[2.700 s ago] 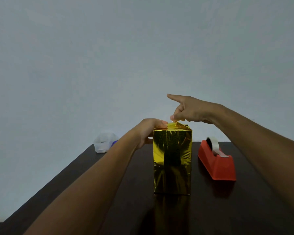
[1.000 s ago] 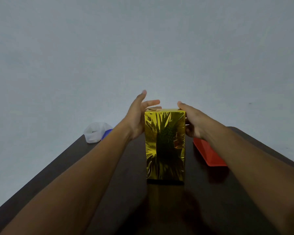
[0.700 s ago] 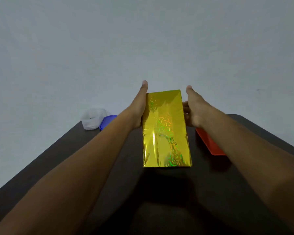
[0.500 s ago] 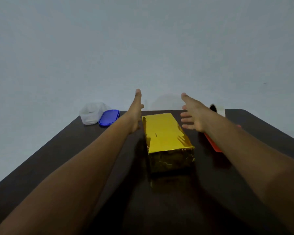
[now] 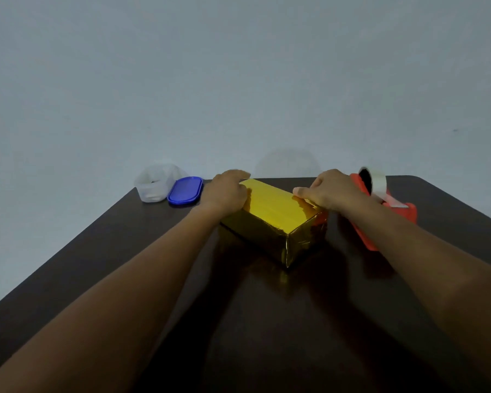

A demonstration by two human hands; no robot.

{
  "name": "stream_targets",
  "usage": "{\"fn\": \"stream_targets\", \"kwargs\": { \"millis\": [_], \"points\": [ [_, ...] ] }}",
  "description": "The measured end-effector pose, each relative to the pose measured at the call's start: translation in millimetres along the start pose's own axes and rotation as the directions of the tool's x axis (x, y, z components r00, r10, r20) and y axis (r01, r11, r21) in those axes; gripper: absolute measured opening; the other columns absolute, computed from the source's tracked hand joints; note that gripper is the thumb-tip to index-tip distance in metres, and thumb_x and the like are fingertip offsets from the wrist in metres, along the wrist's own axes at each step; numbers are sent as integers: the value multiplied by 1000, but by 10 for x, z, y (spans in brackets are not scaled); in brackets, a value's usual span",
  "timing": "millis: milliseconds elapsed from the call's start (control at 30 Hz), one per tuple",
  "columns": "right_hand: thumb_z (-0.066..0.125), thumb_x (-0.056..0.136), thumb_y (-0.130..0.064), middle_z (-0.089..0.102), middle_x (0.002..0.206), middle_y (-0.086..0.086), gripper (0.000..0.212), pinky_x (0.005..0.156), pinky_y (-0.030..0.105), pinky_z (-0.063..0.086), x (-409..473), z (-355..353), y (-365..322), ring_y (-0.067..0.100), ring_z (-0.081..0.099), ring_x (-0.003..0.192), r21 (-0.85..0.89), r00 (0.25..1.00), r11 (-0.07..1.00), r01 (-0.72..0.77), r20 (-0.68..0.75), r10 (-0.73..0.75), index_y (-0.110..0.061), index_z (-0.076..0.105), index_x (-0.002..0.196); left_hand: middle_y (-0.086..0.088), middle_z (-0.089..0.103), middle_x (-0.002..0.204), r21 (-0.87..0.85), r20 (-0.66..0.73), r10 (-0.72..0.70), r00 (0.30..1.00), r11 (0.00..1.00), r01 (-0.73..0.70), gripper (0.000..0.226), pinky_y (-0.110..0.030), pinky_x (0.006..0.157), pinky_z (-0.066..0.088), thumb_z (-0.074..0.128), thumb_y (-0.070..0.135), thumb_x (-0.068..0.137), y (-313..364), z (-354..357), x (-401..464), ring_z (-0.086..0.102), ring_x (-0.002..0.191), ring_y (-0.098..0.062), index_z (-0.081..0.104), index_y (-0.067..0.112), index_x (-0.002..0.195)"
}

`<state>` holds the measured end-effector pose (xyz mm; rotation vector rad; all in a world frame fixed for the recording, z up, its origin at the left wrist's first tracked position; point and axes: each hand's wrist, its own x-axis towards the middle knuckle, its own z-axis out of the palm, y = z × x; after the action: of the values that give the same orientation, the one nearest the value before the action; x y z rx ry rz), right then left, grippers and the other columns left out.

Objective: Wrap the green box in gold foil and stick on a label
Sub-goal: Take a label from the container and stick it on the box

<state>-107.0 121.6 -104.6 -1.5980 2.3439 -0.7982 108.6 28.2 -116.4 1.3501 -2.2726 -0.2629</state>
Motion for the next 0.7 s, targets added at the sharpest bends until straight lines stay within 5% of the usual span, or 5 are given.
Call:
{"fn": "stream_targets", "kwargs": {
  "millis": [133,200,333,533,700],
  "points": [
    [62,88,-65,66,105,3,56,77,35,50,-76,-51,24,25,63,100,-127,993,992,4,-117,-19,-13,64,107,1,63,86,482,-60,-15,998,875,42,54,-46,95,40,43,69,94,113,-178,-24,56,87,-20,62,20,82],
    [61,89,-65,60,87,2,50,66,33,45,-79,-57,46,23,59,83,-107,991,994,0,-132,-14,-16,56,91,3,63,87,566,-66,73,995,824,-23,61,-47,97,36,45,79,87,143,-275,-35,56,92,-22,64,21,82],
    [62,89,-61,51,66,2,52,58,31,38,-43,-52,99,20,52,63,62,990,998,-3,-143,12,-14,49,71,-6,66,122,273,293,21,956,956,-105,51,-42,93,49,42,65,98,67,-259,-48,60,107,-25,66,22,111],
    [50,86,-76,60,108,7,62,79,39,51,-167,-59,154,29,62,101,-194,973,981,-26,-231,-20,-19,59,108,-14,74,107,103,678,-323,660,931,350,64,-31,74,60,41,63,97,221,-468,-213,73,89,-26,66,8,119],
    [43,90,-75,52,69,3,56,65,36,53,-82,53,118,27,68,70,74,996,995,-69,-45,72,-22,40,72,-18,64,124,-229,525,-308,793,847,480,51,-47,89,59,35,45,104,214,-365,-95,68,106,-35,54,7,133]
  ]
}}
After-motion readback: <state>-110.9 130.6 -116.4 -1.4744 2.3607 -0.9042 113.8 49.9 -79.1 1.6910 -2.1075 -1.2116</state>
